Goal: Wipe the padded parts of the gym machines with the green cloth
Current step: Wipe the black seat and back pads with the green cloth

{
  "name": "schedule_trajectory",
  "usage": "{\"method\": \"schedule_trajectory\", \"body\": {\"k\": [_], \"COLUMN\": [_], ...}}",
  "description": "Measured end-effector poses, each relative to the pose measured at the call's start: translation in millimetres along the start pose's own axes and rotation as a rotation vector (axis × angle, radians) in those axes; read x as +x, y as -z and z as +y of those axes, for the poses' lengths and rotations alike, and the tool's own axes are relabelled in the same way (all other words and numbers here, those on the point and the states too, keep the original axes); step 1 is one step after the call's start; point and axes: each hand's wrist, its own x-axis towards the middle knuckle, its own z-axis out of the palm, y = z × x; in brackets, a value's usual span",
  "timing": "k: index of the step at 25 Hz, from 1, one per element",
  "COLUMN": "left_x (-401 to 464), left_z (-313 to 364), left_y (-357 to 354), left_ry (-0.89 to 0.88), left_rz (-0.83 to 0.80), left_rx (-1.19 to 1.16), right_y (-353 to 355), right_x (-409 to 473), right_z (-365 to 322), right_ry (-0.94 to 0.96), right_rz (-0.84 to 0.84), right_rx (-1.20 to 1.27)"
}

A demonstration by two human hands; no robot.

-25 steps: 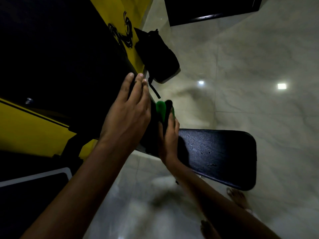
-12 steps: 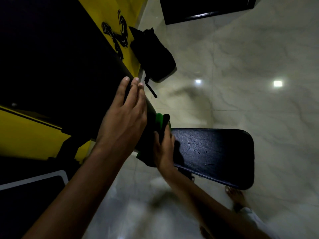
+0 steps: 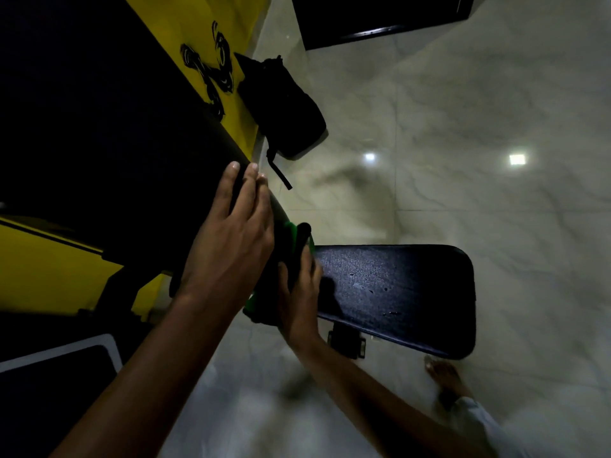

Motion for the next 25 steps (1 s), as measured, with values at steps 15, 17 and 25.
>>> {"method": "schedule_trajectory", "body": {"k": [15, 17, 25], "left_x": [29.4, 39.8, 77.5], "left_z": [111.3, 154.7, 281.5], "left_y": [-36.1, -49.7, -50.4], "left_ry": [0.042, 0.209, 1.039], "left_rz": [-0.122, -0.214, -0.209], "left_rx": [-0.720, -1.013, -1.723], "right_y": [117.2, 117.6, 86.6], "right_x": [102.1, 120.2, 173.2], "right_z": [53.2, 58.0, 53.4], "right_ry": [0.665, 0.899, 1.283], "right_rz": [-0.400, -0.418, -0.613], "right_rx": [-1.381, -1.464, -1.498]}}
